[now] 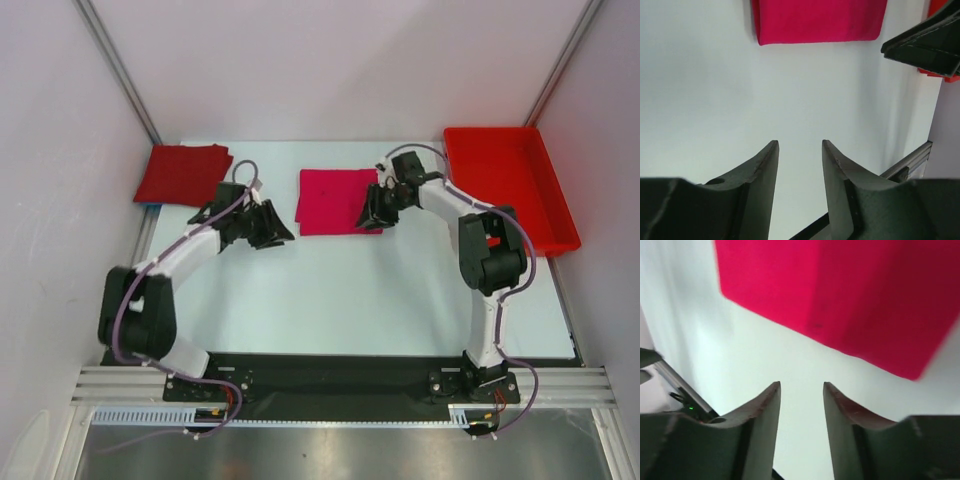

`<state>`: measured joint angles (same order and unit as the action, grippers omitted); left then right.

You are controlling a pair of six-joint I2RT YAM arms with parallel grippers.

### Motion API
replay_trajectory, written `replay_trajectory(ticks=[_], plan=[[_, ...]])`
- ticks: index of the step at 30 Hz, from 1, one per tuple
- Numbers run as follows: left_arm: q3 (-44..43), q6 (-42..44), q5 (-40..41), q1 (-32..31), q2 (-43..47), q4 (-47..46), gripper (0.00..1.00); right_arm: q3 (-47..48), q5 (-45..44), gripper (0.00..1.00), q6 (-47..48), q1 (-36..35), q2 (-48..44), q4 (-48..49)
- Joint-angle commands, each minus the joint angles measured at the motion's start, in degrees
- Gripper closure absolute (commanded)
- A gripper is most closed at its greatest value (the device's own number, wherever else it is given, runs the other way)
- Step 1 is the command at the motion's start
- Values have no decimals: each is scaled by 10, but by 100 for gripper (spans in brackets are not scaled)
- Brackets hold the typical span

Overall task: Fold and stack the t-shirts
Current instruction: Fold the tshirt, then neatly place the folded tshirt to the corner

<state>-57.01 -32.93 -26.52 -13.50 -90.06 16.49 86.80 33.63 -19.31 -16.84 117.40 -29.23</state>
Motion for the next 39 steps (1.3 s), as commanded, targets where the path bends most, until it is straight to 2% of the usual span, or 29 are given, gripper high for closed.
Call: replay_trajectory(ticks=[1,4,6,7,10,12,15,18,21,23,26,30,33,35,37,39], plan=[[40,11,60,24,105,50,54,66,-93,53,52,-51,-10,-51],[86,-5,84,42,203,64,44,92,-156,33,77,-103,-4,-52],[107,7,120,45,266,96,39,100,-198,27,113,-131,-8,-44],[108,13,133,45,278,114,38,99,-224,17,164,-166,-11,-41],[120,14,145,45,320,148,36,59,-325,1,266,-229,-34,-3],[139,-11,167,46,354,154,35,29,-372,0,315,-252,-46,37],[150,-90,229,60,371,194,21,-50,-443,0,416,-297,-67,144],[157,-124,218,106,371,216,20,-100,-461,0,517,-340,-56,227],[138,-126,216,131,369,250,19,-67,-496,0,535,-342,-7,230],[128,-132,235,152,381,268,19,-67,-511,0,554,-344,7,257],[127,-155,260,169,384,295,15,-35,-520,0,573,-341,49,244],[137,-185,253,178,367,307,15,-4,-494,3,582,-324,99,239],[143,-174,248,178,358,290,16,36,-480,12,571,-306,134,216],[144,-160,237,178,353,274,16,67,-466,32,552,-298,145,194],[143,-138,210,179,339,240,16,85,-442,46,541,-296,143,183],[140,-124,161,179,326,194,16,99,-429,56,529,-295,144,166]])
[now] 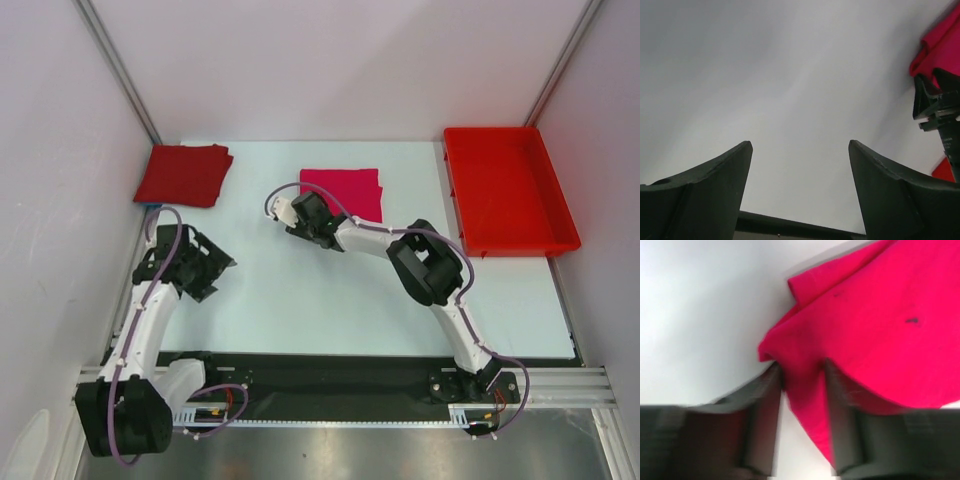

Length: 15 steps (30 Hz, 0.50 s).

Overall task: Fold and stack the t-shirts
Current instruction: Neatly place the folded tshirt to the corner

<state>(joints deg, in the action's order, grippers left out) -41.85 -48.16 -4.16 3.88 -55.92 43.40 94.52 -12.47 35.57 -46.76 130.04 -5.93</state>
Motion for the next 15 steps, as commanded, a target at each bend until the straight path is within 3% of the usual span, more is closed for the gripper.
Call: replay_trajectory(ticks=[1,5,8,15], plan=[[-12,30,-85,5,-36,-95,16,30,37,64,-26,6,16,-75],[-5,16,-201,3,-115,-252,15,61,79,84,-59,11,-3,-102],[-23,-13,-266,-1,-211,-354,13,59,105,86,-97,21,-23,-102],[-140,-131,-290,-72,-434,-508,9,54,159,94,-165,40,-46,-97]])
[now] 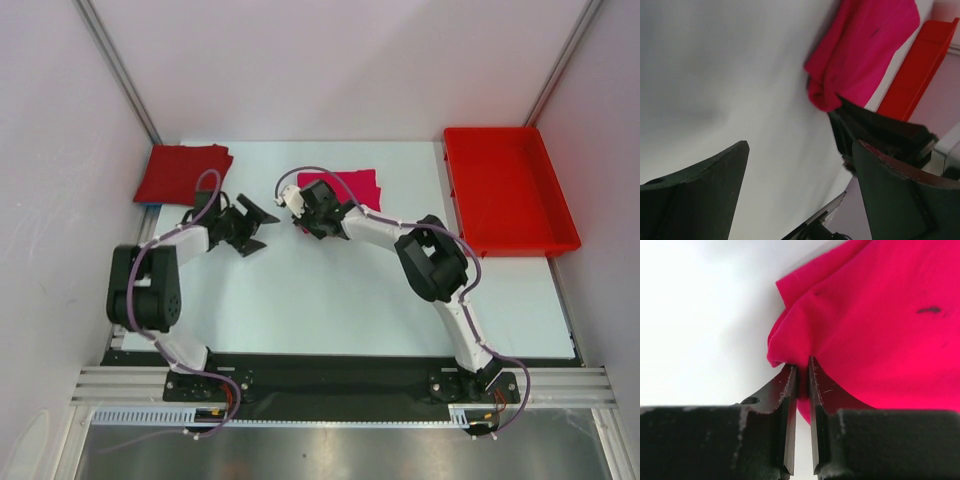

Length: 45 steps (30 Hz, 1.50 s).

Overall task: Fold and stack the t-shirts
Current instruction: Neatly place the folded tshirt to the corner

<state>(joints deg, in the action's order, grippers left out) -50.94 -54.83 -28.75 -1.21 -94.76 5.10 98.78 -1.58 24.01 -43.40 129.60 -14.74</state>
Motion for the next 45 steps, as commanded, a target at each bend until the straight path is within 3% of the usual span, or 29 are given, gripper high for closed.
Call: replay_trajectory(ticks=[1,4,8,13,16,24,28,31,34,35,39,41,42,45], plan=[[-56,-80,-43,-22,-61,-142,9,12,47,94,-63,9,-45,-8],[-67,-150,-63,-28,-126,-217,0,9,69,96,-76,18,-63,-3],[-137,-129,-45,-46,-159,-127,0,20,71,96,-98,33,-72,-3],[-147,-155,-52,-63,-192,-145,0,26,92,96,-104,35,-77,1],[-203,-163,-72,-79,-228,-162,0,23,94,96,-105,33,-80,0],[-260,-187,-61,-92,-314,-86,0,19,96,95,-121,35,-91,8],[-303,-191,-62,-98,-351,-91,1,8,102,94,-133,32,-95,20],[-368,-162,-56,-102,-378,-73,10,-2,105,93,-143,31,-99,25],[-369,-151,-62,-102,-382,-103,28,-8,105,85,-162,33,-104,24],[-367,-145,-61,-102,-380,-111,45,-17,105,83,-175,35,-111,25],[-416,-69,-33,-103,-390,-56,82,-51,92,52,-208,39,-140,-1],[-470,-7,-20,-103,-401,22,100,-90,87,42,-213,51,-180,-12],[-484,13,-15,-103,-402,42,100,-106,80,31,-225,56,-200,-16],[-537,95,18,-102,-400,114,100,-165,119,27,-235,92,-280,-34]])
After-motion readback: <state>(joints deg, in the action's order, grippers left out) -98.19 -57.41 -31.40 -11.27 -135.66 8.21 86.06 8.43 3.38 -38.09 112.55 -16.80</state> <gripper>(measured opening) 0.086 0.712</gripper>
